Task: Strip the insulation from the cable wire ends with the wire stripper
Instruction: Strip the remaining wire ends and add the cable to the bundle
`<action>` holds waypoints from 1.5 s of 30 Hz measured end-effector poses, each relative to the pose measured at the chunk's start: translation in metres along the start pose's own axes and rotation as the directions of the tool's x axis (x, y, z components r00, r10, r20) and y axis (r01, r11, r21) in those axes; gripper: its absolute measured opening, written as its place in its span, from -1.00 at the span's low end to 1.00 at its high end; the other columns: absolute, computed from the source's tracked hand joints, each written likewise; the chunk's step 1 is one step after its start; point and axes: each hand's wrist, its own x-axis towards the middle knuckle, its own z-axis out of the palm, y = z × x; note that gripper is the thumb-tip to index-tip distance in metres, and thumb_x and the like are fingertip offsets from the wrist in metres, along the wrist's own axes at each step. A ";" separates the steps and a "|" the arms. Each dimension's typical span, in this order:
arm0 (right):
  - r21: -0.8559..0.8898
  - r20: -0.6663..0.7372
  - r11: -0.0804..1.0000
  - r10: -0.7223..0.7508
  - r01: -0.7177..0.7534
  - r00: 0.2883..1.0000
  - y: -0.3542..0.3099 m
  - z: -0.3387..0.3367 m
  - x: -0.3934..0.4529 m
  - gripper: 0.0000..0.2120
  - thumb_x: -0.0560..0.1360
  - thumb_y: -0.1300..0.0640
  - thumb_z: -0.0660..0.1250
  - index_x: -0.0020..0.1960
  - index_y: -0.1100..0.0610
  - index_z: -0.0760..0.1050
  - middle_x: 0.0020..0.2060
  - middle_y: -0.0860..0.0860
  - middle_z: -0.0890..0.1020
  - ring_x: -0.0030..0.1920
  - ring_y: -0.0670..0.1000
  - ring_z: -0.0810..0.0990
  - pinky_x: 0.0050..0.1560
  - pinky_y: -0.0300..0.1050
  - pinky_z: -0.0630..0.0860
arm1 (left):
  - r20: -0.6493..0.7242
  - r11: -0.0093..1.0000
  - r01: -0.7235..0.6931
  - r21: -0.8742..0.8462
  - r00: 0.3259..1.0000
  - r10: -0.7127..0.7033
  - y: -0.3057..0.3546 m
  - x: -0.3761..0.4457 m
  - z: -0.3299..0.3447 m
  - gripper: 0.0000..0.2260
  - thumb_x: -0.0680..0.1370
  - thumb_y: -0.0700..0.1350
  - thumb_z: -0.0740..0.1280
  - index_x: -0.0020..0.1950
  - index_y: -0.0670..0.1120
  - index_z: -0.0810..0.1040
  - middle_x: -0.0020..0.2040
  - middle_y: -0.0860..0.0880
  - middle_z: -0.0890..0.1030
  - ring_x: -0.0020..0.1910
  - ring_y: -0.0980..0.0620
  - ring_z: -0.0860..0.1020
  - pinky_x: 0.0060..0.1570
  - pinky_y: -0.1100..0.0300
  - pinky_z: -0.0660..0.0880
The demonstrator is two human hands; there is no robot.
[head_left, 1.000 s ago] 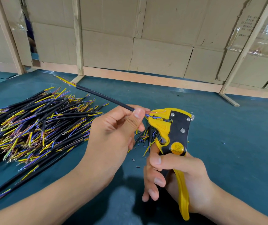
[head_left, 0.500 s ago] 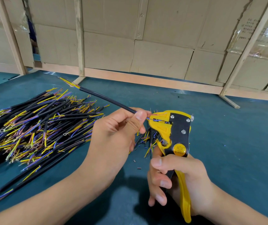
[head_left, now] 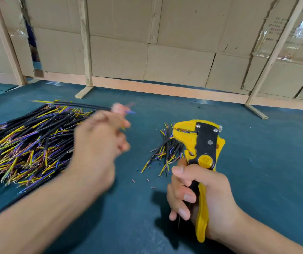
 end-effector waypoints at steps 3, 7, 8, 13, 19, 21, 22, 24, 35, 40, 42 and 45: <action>0.005 -0.019 1.000 -0.008 0.008 1.000 0.000 -0.001 -0.001 -0.67 0.28 0.09 0.46 -0.36 0.13 0.28 -0.56 0.04 0.26 -0.63 0.07 0.33 -0.41 -0.04 0.52 | -0.130 0.991 -0.111 0.070 0.984 0.120 0.023 0.032 -0.022 -0.73 0.64 -0.07 0.34 -0.26 -0.06 0.50 -0.36 0.03 0.51 -0.50 0.11 0.23 -0.49 0.22 0.24; 0.041 0.022 0.992 -0.120 0.120 0.992 0.006 0.003 0.004 -0.76 0.33 0.15 0.45 -0.28 0.20 0.39 -0.45 0.13 0.36 -0.47 0.16 0.45 -0.21 0.17 0.57 | 0.036 0.990 -0.130 0.052 0.991 0.128 0.016 0.026 -0.019 -0.76 0.62 -0.04 0.36 -0.22 -0.07 0.61 -0.34 0.01 0.49 -0.46 0.06 0.24 -0.52 0.24 0.24; 0.054 0.009 0.985 -0.162 0.161 0.987 0.007 0.003 0.006 -0.79 0.33 0.16 0.45 -0.26 0.21 0.42 -0.41 0.15 0.39 -0.42 0.18 0.48 -0.16 0.19 0.57 | 0.104 0.989 -0.135 0.065 0.986 0.128 0.011 0.020 -0.014 -0.77 0.61 -0.03 0.36 -0.21 -0.07 0.63 -0.34 -0.01 0.50 -0.46 0.05 0.26 -0.52 0.24 0.26; 0.029 -0.098 0.973 -0.224 0.228 0.970 0.005 -0.002 0.013 -0.91 0.39 0.22 0.44 -0.21 0.20 0.53 -0.35 0.21 0.49 -0.35 0.23 0.53 -0.15 0.20 0.57 | 0.331 0.963 -0.179 0.201 0.938 0.105 -0.012 -0.004 -0.004 -0.70 0.56 0.05 0.38 -0.35 0.00 0.61 -0.20 -0.35 0.54 -0.49 -0.02 0.31 -0.43 0.16 0.32; 0.083 -0.119 0.978 -0.180 0.191 0.976 0.006 -0.001 0.014 -0.78 0.36 0.14 0.52 -0.07 0.26 0.65 -0.19 0.28 0.65 -0.33 0.22 0.59 -0.16 0.19 0.60 | 0.397 0.938 -0.196 0.285 0.915 0.071 -0.022 -0.009 -0.003 -0.76 0.54 0.08 0.38 -0.24 -0.01 0.65 -0.34 -0.11 0.56 -0.49 -0.04 0.34 -0.42 0.15 0.33; 0.082 -0.120 0.983 -0.155 0.166 0.981 0.007 -0.002 0.015 -0.75 0.37 0.13 0.52 -0.04 0.27 0.65 -0.19 0.29 0.65 -0.32 0.23 0.60 -0.16 0.20 0.60 | 0.425 0.931 -0.211 0.299 0.903 0.069 -0.023 -0.012 -0.002 -0.75 0.54 0.06 0.41 -0.23 -0.07 0.64 -0.35 0.00 0.58 -0.51 0.00 0.35 -0.46 0.17 0.32; 0.068 -0.131 0.985 -0.151 0.161 0.980 0.008 -0.001 0.015 -0.79 0.40 0.15 0.51 -0.04 0.26 0.65 -0.20 0.29 0.64 -0.32 0.24 0.59 -0.16 0.20 0.60 | 0.435 0.929 -0.211 0.306 0.898 0.060 -0.024 -0.013 -0.001 -0.74 0.53 0.05 0.38 -0.22 -0.11 0.63 -0.35 0.00 0.58 -0.51 0.01 0.35 -0.47 0.18 0.32; 0.056 -0.159 0.986 -0.145 0.155 0.977 0.009 -0.001 0.017 -0.87 0.44 0.18 0.45 -0.08 0.25 0.65 -0.23 0.28 0.63 -0.32 0.25 0.58 -0.15 0.21 0.60 | 0.442 0.927 -0.198 0.318 0.896 0.040 -0.024 -0.014 0.001 -0.72 0.50 0.05 0.36 -0.25 -0.14 0.60 -0.38 0.02 0.56 -0.52 0.02 0.35 -0.48 0.18 0.33; 0.150 -0.153 0.984 -0.071 0.094 0.986 0.006 -0.005 0.019 -0.96 0.38 0.22 0.39 -0.23 0.18 0.56 -0.33 0.21 0.53 -0.37 0.21 0.54 -0.21 0.18 0.61 | 0.272 0.990 0.070 0.121 0.957 -0.101 -0.028 -0.008 0.006 -0.73 0.69 -0.05 0.16 -0.16 -0.14 0.39 -0.12 -0.12 0.67 -0.41 -0.07 0.52 -0.47 0.12 0.45; 0.136 -0.086 0.988 -0.068 0.080 0.994 0.005 -0.007 0.018 -0.97 0.40 0.22 0.37 -0.22 0.17 0.56 -0.32 0.19 0.52 -0.33 0.21 0.54 -0.16 0.20 0.60 | 0.345 0.914 0.024 0.406 0.922 -0.177 -0.042 -0.015 0.006 -0.77 0.70 -0.06 0.19 -0.07 -0.12 0.52 -0.40 -0.04 0.58 -0.54 0.02 0.40 -0.52 0.21 0.33; 0.118 -0.067 0.989 -0.081 0.089 0.994 0.006 -0.007 0.018 -0.96 0.41 0.22 0.38 -0.20 0.18 0.56 -0.31 0.19 0.52 -0.33 0.21 0.54 -0.14 0.21 0.59 | 0.345 0.856 0.010 0.516 0.913 -0.218 -0.046 -0.012 0.005 -0.75 0.67 -0.04 0.24 -0.15 -0.09 0.56 -0.46 -0.05 0.51 -0.54 0.02 0.36 -0.49 0.22 0.29; 0.105 -0.045 0.990 -0.088 0.092 0.995 0.007 -0.006 0.019 -0.94 0.43 0.22 0.37 -0.21 0.19 0.53 -0.31 0.19 0.50 -0.32 0.21 0.53 -0.13 0.22 0.59 | 0.412 0.795 -0.051 0.605 0.875 -0.256 -0.044 -0.008 0.009 -0.67 0.65 0.03 0.22 -0.21 -0.12 0.53 -0.35 -0.22 0.59 -0.45 -0.05 0.45 -0.42 0.14 0.35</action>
